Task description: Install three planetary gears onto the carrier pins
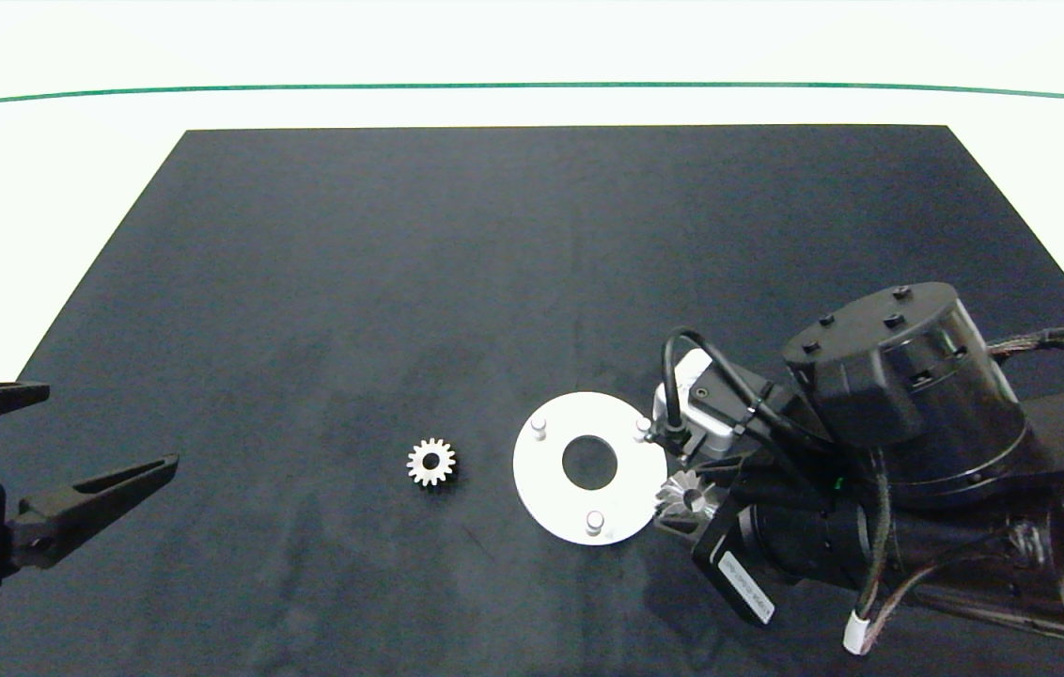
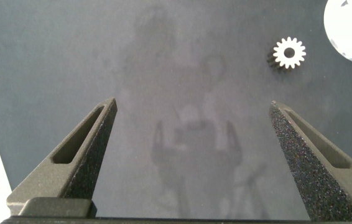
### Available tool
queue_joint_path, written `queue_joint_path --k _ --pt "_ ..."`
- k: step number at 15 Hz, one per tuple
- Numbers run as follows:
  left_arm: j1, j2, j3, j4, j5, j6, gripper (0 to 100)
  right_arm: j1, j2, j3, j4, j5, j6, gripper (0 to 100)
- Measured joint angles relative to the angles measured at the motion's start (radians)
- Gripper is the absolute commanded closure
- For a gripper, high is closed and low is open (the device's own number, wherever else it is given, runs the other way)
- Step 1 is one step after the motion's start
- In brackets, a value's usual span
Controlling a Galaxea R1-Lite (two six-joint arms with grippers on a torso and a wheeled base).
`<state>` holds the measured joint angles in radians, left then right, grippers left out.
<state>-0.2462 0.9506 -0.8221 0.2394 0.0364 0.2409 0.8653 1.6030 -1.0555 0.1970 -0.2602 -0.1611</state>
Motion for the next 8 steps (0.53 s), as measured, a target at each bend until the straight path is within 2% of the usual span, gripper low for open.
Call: queue_joint_path --k 3,5,8 --pt "0.004 -0.002 -0.004 0.000 0.000 0.000 0 0.025 0.043 -0.056 0.032 -0.003 -0.003 90" --pt "0.012 -0.003 -0.006 -0.001 0.000 0.000 0 0.033 0.065 -0.082 0.041 -0.003 -0.022 90" --pt "0.015 -0.005 -0.010 0.000 0.000 0.000 0 0.040 0.094 -0.100 0.046 -0.006 -0.033 90"
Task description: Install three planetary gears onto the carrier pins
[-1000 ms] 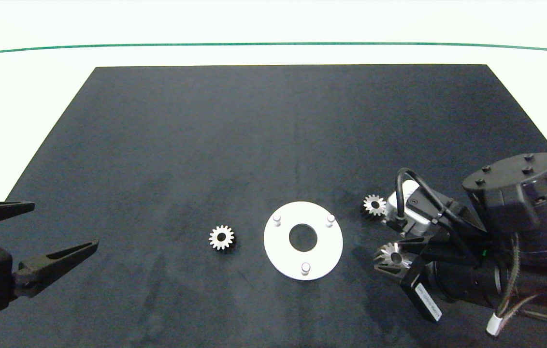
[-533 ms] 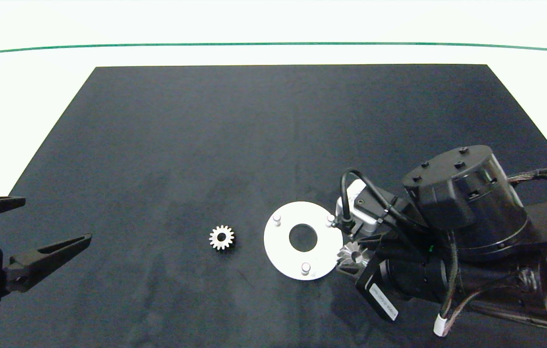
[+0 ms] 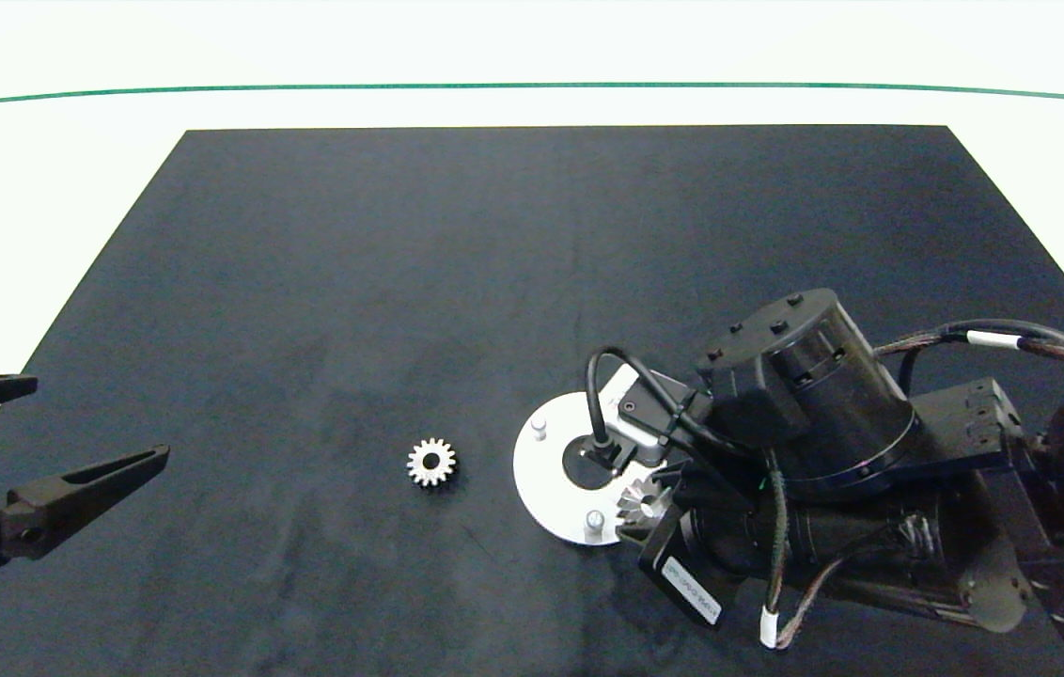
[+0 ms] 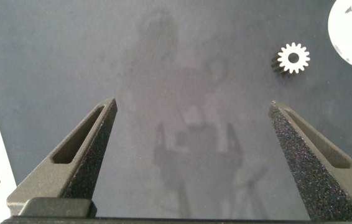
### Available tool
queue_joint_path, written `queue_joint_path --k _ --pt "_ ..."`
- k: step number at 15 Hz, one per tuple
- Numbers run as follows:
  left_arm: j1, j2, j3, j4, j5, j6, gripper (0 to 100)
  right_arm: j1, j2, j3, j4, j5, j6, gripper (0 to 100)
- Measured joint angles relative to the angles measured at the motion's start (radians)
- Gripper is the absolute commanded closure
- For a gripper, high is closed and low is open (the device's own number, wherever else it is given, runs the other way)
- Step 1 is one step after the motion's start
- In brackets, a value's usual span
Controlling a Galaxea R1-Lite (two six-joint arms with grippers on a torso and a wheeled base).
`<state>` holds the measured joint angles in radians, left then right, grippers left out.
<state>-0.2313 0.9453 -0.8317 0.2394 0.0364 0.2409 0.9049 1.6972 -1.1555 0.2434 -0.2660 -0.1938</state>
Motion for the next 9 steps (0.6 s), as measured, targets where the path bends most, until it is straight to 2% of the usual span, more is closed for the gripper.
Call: queue_joint_path --k 2,9 --pt "0.001 -0.001 -0.001 0.000 0.000 0.000 0 0.001 0.017 -0.005 -0.003 -0.001 -0.019 90" --pt "0.001 -0.006 -0.001 0.000 -0.003 0.000 0 0.006 0.066 -0.061 -0.002 -0.001 -0.033 90"
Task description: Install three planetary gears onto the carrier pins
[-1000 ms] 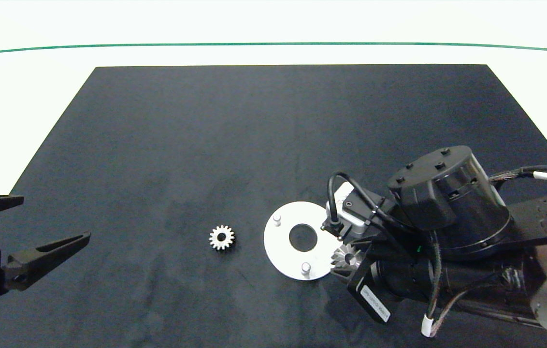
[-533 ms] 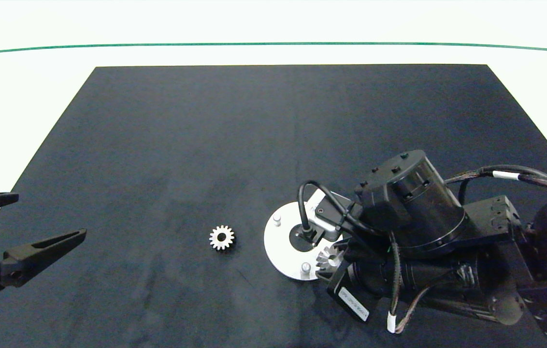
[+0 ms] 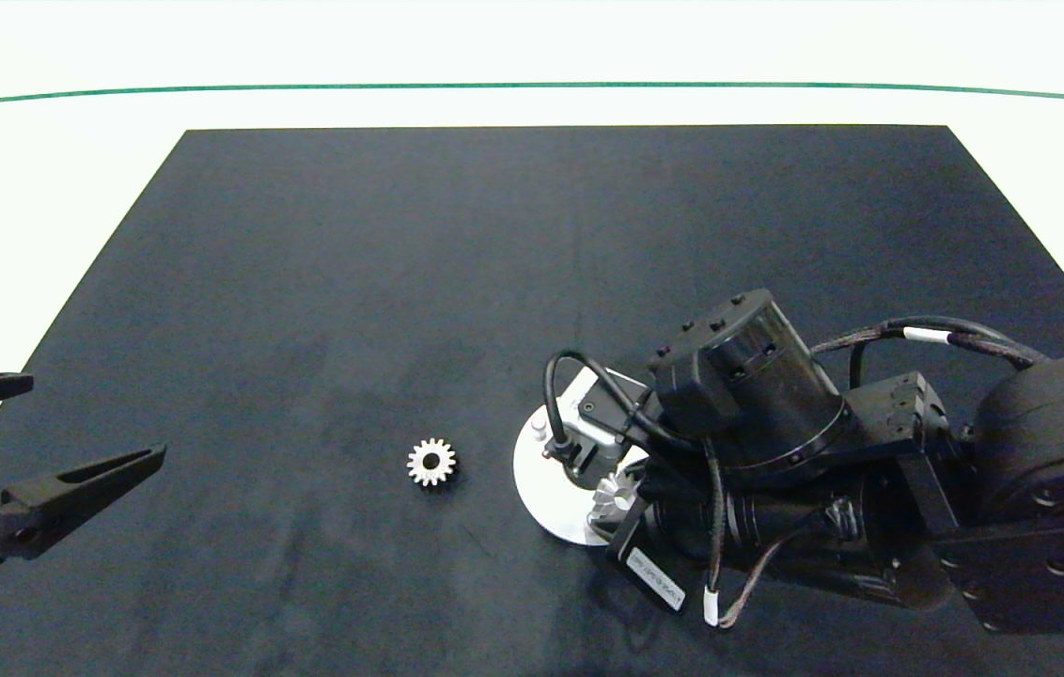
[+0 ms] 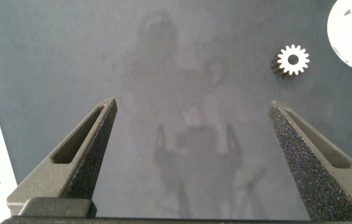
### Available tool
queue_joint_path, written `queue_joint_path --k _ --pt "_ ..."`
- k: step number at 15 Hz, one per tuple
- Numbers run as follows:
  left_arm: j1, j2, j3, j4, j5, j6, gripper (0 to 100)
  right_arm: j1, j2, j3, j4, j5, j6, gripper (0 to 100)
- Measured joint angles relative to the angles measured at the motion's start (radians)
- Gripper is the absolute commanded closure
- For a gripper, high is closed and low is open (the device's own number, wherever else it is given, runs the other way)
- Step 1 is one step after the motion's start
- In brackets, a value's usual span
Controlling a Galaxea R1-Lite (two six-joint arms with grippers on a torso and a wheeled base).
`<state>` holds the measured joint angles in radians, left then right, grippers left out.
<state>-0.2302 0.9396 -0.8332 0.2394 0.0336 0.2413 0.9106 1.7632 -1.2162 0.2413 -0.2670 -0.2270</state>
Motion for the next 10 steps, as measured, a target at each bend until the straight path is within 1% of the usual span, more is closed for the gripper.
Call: queue_joint_path --k 10 --pt "0.000 -0.003 -0.001 -0.001 0.000 0.000 0 0.018 0.022 -0.011 0.000 -0.004 -0.008 90"
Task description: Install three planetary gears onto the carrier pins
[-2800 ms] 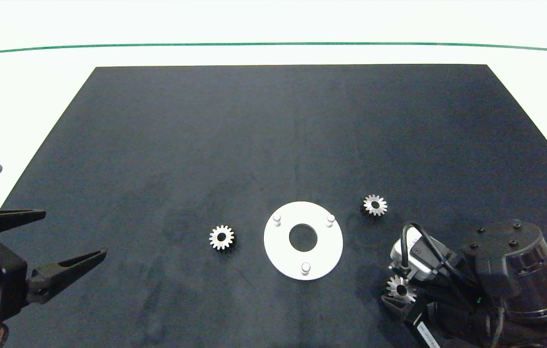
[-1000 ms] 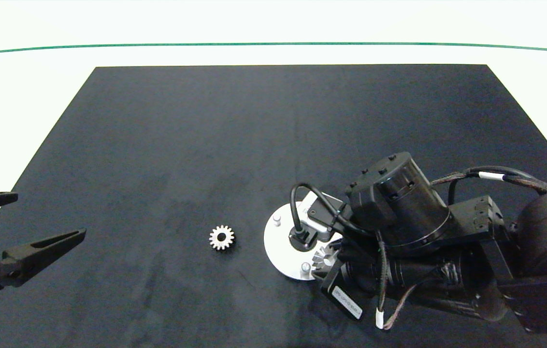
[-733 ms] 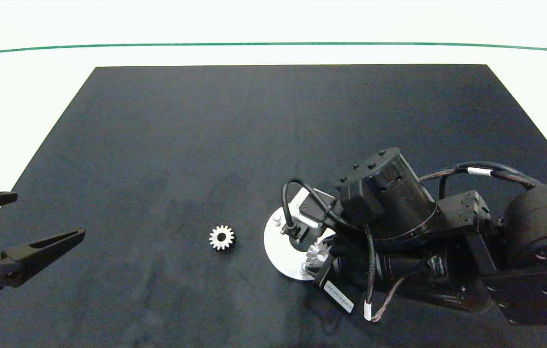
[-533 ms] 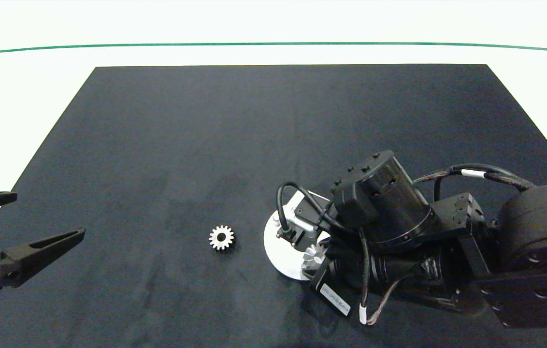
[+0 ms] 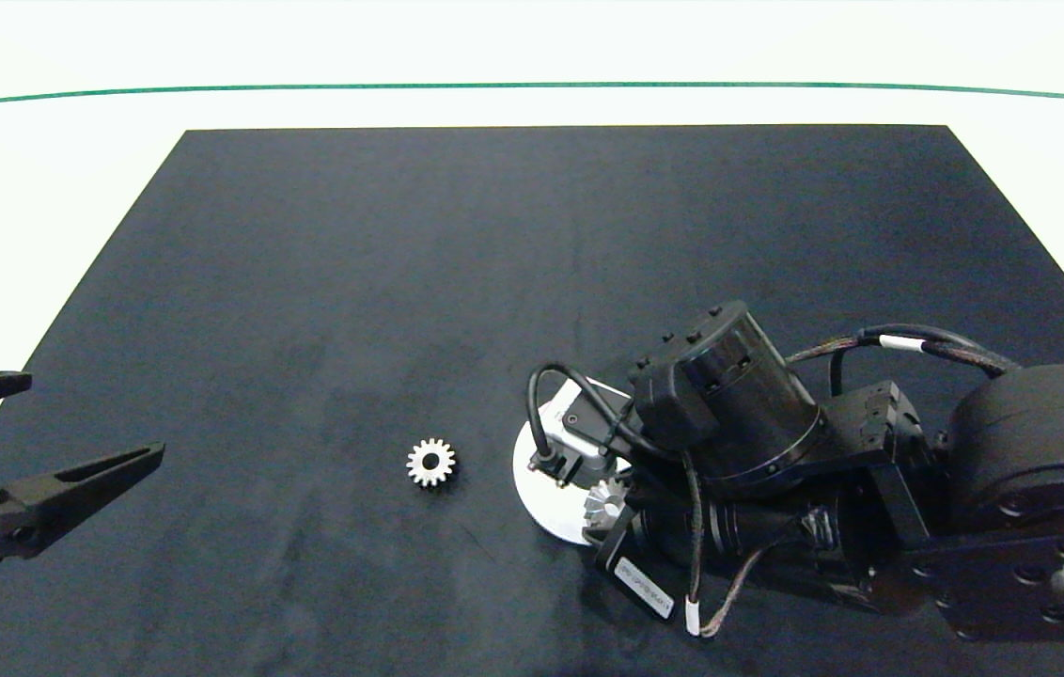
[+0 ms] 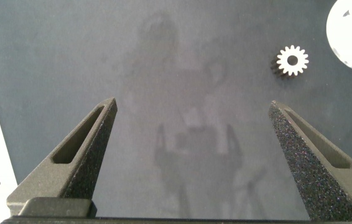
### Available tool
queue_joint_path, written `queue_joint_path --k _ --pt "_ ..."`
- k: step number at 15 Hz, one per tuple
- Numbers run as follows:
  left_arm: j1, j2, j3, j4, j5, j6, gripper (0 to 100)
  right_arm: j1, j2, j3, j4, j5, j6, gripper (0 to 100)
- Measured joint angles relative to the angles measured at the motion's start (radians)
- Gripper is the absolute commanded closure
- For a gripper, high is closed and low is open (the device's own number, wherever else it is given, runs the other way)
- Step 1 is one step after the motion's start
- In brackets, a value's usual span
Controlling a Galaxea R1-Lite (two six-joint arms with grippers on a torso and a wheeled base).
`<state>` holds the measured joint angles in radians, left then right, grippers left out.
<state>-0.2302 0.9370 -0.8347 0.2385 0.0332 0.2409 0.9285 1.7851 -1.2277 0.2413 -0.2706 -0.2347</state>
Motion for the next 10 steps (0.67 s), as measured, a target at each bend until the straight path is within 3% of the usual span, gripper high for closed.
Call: queue_joint_path --k 10 --pt "0.000 -0.003 0.000 -0.001 0.000 0.000 0 0.011 0.026 -0.014 0.000 0.000 0.000 90"
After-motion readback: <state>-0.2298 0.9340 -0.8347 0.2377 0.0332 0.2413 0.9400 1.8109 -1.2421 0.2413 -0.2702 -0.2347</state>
